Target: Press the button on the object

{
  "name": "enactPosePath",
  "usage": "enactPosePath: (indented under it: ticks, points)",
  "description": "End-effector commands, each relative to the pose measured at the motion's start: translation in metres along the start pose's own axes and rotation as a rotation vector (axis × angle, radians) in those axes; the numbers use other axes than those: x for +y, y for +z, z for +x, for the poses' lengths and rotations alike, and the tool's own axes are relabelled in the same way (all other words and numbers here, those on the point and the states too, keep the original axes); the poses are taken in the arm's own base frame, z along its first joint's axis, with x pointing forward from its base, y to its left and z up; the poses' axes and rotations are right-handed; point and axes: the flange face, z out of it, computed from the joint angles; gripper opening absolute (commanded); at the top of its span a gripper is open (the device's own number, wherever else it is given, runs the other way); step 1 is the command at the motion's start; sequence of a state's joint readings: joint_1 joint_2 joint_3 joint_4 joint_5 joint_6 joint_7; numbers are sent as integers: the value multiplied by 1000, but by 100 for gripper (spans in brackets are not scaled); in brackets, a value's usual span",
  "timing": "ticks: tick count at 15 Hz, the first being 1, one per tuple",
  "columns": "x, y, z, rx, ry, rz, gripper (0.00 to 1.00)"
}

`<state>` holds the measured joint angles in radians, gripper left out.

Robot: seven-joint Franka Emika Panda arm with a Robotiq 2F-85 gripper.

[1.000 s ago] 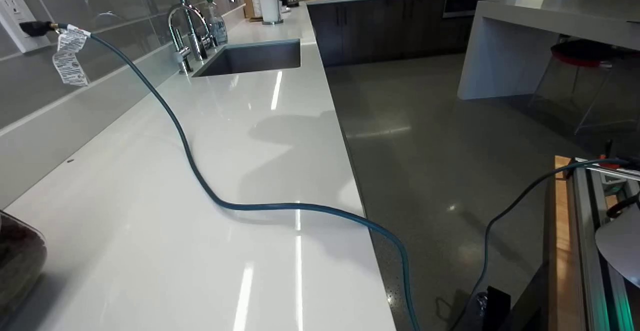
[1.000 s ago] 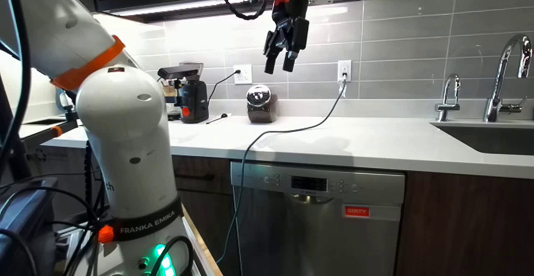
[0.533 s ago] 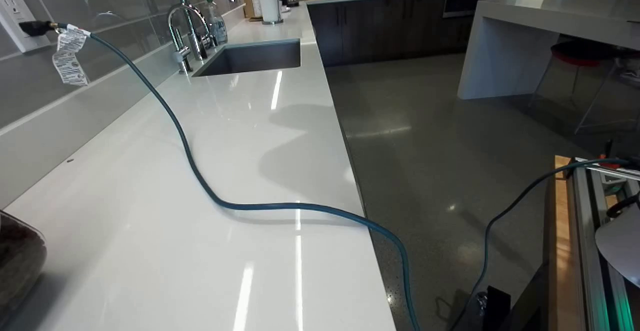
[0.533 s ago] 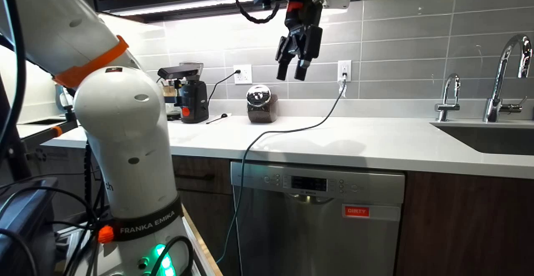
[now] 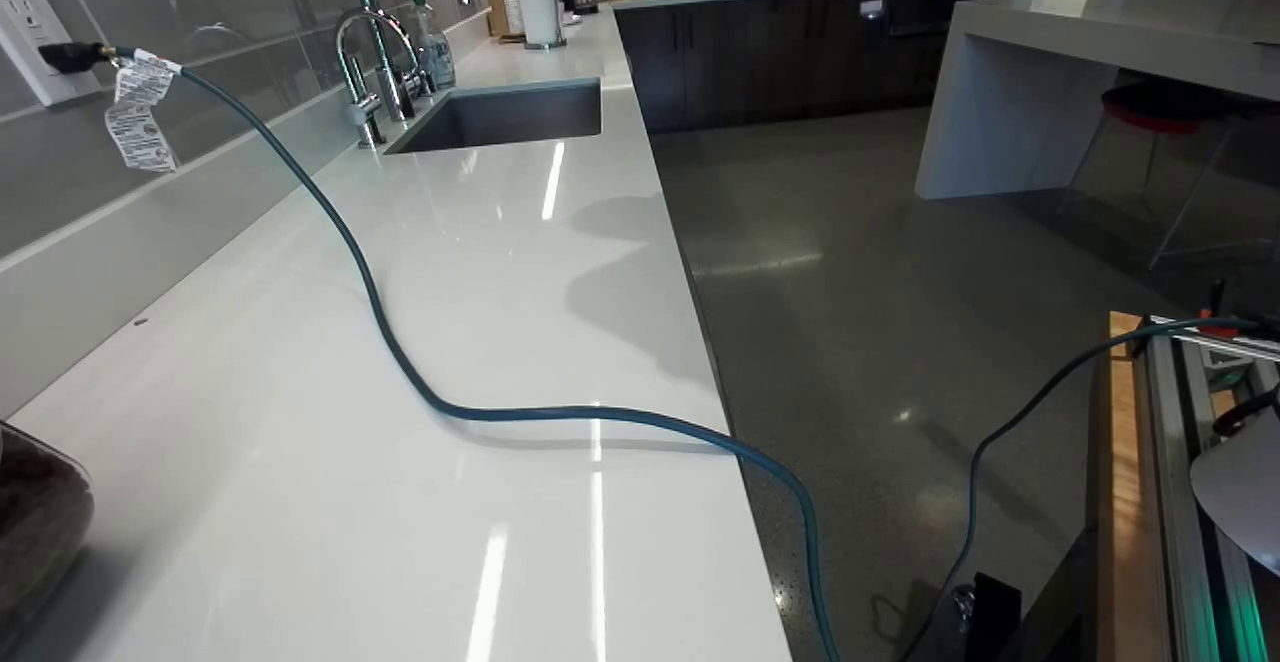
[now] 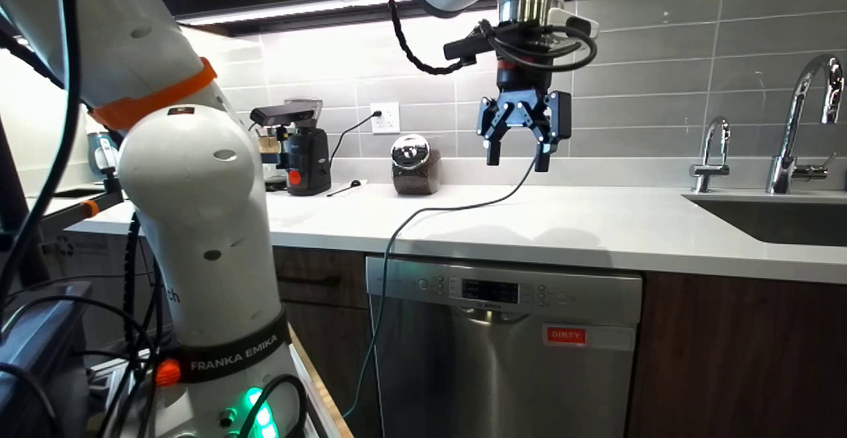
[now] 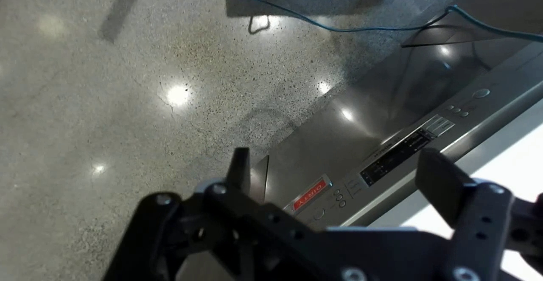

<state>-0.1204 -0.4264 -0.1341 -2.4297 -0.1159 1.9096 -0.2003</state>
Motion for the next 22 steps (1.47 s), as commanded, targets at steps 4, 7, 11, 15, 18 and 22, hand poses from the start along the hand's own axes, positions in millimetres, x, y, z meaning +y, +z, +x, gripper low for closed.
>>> enactPosePath:
  ticks: [4, 7, 11, 15, 18, 22]
  points:
    - [1, 49, 13, 3, -170, -21, 100]
    - [0, 44, 11, 0, -151, -14, 100]
    - [1, 46, 12, -4, -153, -13, 100]
    - [1, 49, 16, 16, -152, -24, 100]
    - [8, 65, 31, 53, -182, -25, 100]
    - [17, 90, 50, 125, -260, -22, 100]
